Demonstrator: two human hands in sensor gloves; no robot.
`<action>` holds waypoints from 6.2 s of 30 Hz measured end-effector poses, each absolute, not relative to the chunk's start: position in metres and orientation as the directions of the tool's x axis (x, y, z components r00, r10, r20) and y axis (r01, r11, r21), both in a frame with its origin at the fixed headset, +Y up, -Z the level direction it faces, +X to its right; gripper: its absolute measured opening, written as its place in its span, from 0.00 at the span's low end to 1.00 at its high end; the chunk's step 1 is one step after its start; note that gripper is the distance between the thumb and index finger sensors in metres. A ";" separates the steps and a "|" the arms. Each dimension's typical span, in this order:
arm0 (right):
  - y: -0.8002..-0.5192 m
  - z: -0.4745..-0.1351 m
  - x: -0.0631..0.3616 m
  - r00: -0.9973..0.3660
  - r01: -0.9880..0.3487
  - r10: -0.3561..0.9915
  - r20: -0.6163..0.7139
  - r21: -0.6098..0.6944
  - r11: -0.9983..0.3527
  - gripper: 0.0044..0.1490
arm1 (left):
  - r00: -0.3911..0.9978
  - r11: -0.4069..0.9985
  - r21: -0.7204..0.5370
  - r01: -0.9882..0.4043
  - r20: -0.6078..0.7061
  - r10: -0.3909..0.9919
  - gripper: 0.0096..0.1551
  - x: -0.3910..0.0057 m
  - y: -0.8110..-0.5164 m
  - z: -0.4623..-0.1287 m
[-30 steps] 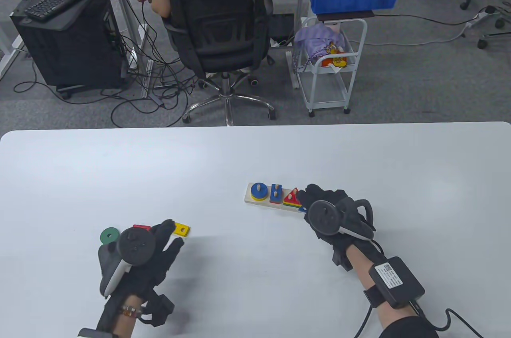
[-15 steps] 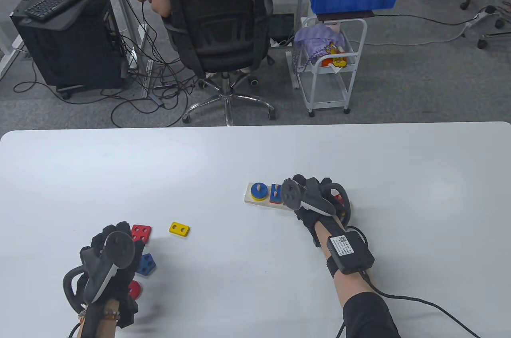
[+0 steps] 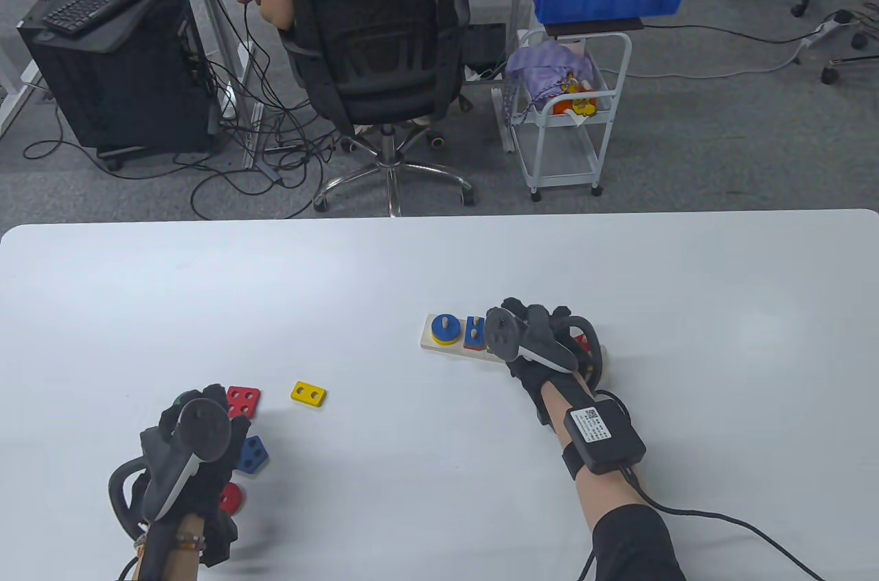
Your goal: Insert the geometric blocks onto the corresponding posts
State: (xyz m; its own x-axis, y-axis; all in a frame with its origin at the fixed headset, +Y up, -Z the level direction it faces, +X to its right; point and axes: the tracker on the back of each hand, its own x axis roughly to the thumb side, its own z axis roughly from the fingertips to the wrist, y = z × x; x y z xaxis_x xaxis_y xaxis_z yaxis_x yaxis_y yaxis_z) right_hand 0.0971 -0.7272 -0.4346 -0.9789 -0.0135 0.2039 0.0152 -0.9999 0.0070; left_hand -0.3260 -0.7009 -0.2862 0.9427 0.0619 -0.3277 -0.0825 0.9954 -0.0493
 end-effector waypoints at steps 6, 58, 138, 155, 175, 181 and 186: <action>-0.735 -0.431 0.097 -0.976 0.059 -0.053 0.211 0.022 -0.998 0.37 | 0.947 0.995 -0.066 -0.075 -0.318 0.050 0.39 -0.324 -0.703 -0.287; -0.718 -0.277 0.146 -0.893 -0.118 0.159 0.420 0.122 -0.986 0.36 | 0.837 0.804 -0.338 0.490 -0.077 -0.542 0.33 -0.192 -0.756 -0.381; -0.726 -0.455 0.059 -0.987 -0.058 0.053 0.153 -0.026 -0.998 0.44 | 0.935 0.980 -0.107 -0.166 -0.332 0.122 0.40 -0.307 -0.715 -0.274; -0.709 -0.383 0.082 -0.944 0.100 -0.110 0.310 -0.048 -0.994 0.45 | 0.948 0.962 -0.257 -0.094 -0.318 0.008 0.38 -0.302 -0.726 -0.278; -0.730 -0.267 0.130 -0.925 -0.110 0.089 0.369 -0.034 -0.993 0.42 | 0.916 0.928 -0.368 0.053 -0.353 -0.192 0.38 -0.290 -0.747 -0.288; -0.733 -0.266 0.126 -0.916 -0.104 0.091 0.391 -0.013 -0.994 0.41 | 0.898 0.935 -0.336 0.113 -0.368 -0.241 0.37 -0.284 -0.750 -0.295; -0.733 -0.264 0.124 -0.912 -0.102 0.088 0.400 -0.015 -0.995 0.41 | 0.893 0.945 -0.287 0.156 -0.367 -0.259 0.31 -0.280 -0.752 -0.298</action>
